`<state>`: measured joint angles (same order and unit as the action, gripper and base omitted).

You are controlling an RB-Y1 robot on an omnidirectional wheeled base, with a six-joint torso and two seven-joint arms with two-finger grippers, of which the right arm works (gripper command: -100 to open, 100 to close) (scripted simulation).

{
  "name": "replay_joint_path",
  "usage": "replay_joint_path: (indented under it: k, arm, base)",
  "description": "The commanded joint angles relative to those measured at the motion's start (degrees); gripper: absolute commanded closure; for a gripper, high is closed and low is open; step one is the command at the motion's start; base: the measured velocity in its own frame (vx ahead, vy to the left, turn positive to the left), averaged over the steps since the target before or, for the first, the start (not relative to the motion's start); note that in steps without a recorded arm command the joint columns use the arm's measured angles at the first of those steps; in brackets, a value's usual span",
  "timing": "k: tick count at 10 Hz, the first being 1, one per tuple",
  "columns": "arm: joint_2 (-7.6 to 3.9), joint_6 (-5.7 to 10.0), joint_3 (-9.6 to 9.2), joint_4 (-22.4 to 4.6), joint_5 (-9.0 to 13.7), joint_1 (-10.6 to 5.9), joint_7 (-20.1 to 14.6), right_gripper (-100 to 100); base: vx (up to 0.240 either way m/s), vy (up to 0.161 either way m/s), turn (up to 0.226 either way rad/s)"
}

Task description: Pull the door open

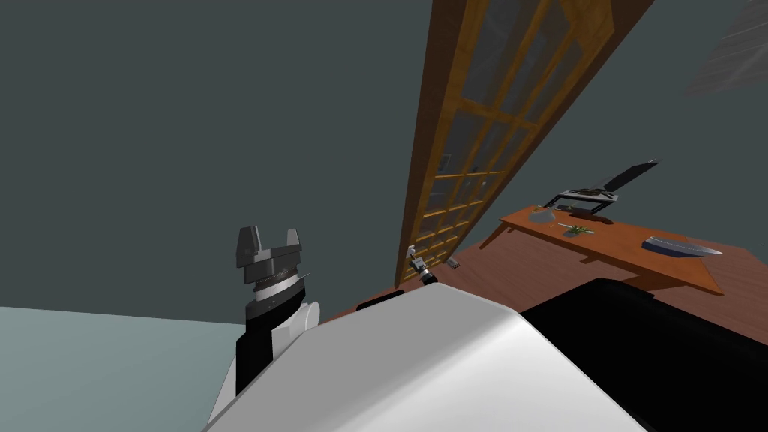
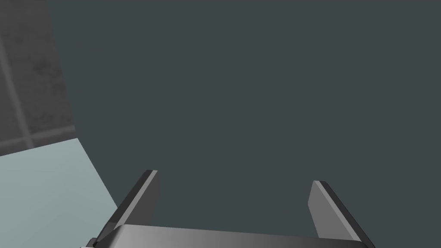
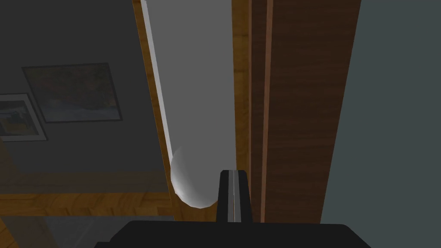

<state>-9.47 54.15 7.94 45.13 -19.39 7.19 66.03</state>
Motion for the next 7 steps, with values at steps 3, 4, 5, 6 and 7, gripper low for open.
replay_joint_path:
  k: [3, 4, 5, 6, 7]
  arm:
    - [-1.86, 1.08, 0.51, 0.1, 0.3, 0.65, -0.8, -100]
    - [-2.16, 1.25, 0.6, 0.1, 0.3, 0.75, -1.0, -100]
    - [-2.73, 1.58, 0.75, 0.1, 0.4, 0.95, -1.2, -100]
    - [-3.21, 1.86, 0.88, 0.1, 0.5, 1.12, -1.4, -100]
    - [-3.69, 2.14, 1.02, 0.1, 0.5, 1.28, -1.7, -100]
  base:
    - [-0.159, 0.048, 0.028]
    - [-0.193, 0.001, 0.005]
    - [-0.18, -0.032, -0.001]
    - [-0.201, -0.048, -0.003]
    - [-0.204, -0.07, -0.009]
